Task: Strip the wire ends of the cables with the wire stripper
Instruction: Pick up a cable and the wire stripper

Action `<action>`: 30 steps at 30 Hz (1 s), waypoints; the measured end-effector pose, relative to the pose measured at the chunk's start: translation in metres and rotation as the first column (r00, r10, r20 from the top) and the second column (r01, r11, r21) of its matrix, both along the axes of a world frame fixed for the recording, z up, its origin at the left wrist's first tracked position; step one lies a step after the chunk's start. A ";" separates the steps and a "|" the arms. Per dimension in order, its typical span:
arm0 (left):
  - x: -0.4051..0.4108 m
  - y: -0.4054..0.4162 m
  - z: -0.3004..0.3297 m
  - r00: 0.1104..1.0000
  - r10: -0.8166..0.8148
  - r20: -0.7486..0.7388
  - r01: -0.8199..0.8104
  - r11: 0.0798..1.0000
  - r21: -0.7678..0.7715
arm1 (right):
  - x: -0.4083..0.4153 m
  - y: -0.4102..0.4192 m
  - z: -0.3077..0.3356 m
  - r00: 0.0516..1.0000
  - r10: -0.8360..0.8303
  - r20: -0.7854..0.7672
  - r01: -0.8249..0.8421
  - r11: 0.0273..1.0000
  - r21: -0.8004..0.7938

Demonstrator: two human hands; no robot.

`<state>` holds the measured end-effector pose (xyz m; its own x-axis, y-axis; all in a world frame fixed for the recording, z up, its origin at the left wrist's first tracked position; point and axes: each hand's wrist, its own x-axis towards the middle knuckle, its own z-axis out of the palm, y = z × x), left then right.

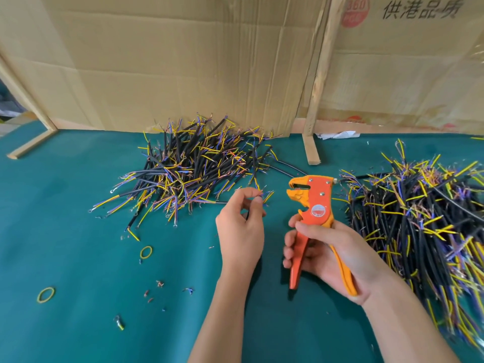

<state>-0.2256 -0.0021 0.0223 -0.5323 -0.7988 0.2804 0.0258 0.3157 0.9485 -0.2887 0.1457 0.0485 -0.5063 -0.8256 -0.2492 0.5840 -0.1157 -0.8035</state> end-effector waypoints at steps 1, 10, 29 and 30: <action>0.000 0.000 0.000 1.000 -0.010 -0.004 0.010 1.000 0.019 | 0.000 0.000 -0.001 1.000 0.027 -0.007 -0.027 1.000 0.011; -0.002 -0.002 -0.001 0.999 -0.044 -0.031 0.045 0.997 0.064 | -0.001 0.003 -0.001 0.990 0.129 -0.060 -0.125 0.990 0.063; -0.002 0.030 0.019 0.797 -0.583 -0.156 0.601 0.741 0.299 | -0.014 0.005 0.007 0.882 -0.410 0.232 0.459 0.857 -0.234; -0.002 0.028 0.018 0.880 -0.468 -0.077 0.475 0.867 0.151 | -0.017 0.009 0.008 0.889 -0.390 0.238 0.447 0.852 -0.272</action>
<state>-0.2275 0.0261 0.0405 -0.8488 -0.4907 0.1969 0.1687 0.1015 0.9804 -0.3052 0.1549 0.0562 -0.7951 -0.5927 -0.1285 0.5453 -0.6061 -0.5790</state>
